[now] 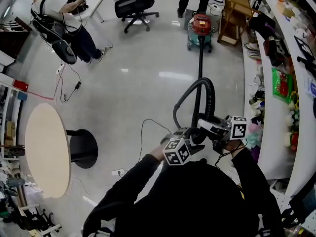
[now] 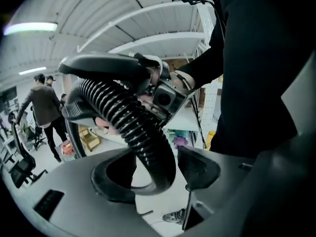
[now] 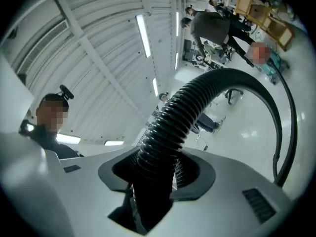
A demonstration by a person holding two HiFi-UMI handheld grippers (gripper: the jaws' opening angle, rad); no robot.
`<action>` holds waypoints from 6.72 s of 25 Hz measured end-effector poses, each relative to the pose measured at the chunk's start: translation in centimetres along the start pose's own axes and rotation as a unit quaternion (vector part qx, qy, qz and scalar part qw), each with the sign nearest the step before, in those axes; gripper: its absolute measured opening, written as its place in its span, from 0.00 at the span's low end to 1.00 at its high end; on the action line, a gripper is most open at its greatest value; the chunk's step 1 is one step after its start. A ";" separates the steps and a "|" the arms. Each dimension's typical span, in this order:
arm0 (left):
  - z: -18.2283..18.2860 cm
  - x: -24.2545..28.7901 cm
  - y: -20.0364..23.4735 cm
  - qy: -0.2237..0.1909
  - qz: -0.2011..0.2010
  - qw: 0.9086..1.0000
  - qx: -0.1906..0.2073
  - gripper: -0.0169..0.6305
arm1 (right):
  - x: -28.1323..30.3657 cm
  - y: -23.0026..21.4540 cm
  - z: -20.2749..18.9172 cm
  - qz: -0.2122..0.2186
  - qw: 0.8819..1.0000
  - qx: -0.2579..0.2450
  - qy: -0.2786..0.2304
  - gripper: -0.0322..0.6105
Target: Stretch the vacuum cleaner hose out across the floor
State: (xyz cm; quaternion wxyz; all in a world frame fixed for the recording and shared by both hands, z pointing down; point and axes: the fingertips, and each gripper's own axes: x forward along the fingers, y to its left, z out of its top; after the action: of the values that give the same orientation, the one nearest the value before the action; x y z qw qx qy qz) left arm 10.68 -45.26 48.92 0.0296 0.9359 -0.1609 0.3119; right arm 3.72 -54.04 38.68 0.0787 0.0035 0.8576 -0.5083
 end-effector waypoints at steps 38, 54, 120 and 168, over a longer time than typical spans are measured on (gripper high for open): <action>-1.4 -8.3 -7.5 -0.224 -0.036 0.912 -0.342 0.39 | -7.0 1.8 -26.4 -0.309 0.827 -0.360 0.301 0.43; -1.9 -5.3 -23.1 -0.021 -0.021 0.998 0.064 0.41 | -4.7 11.0 -18.0 -0.056 0.998 0.041 0.012 0.57; 5.8 -18.6 -48.6 -0.393 -0.094 0.709 -0.578 0.55 | -22.2 33.1 -58.2 -0.034 0.939 -0.316 0.133 0.34; 1.5 -27.7 -71.7 -0.254 0.000 0.902 -0.349 0.47 | -20.6 44.7 -74.4 -0.178 0.914 -0.355 0.079 0.31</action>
State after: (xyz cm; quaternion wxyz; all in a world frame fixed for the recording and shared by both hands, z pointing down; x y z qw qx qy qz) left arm 13.57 30.16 34.46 0.3125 0.9132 -0.2614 -0.0130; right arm 18.17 33.96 37.64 -0.0852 -0.1370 0.9714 -0.1743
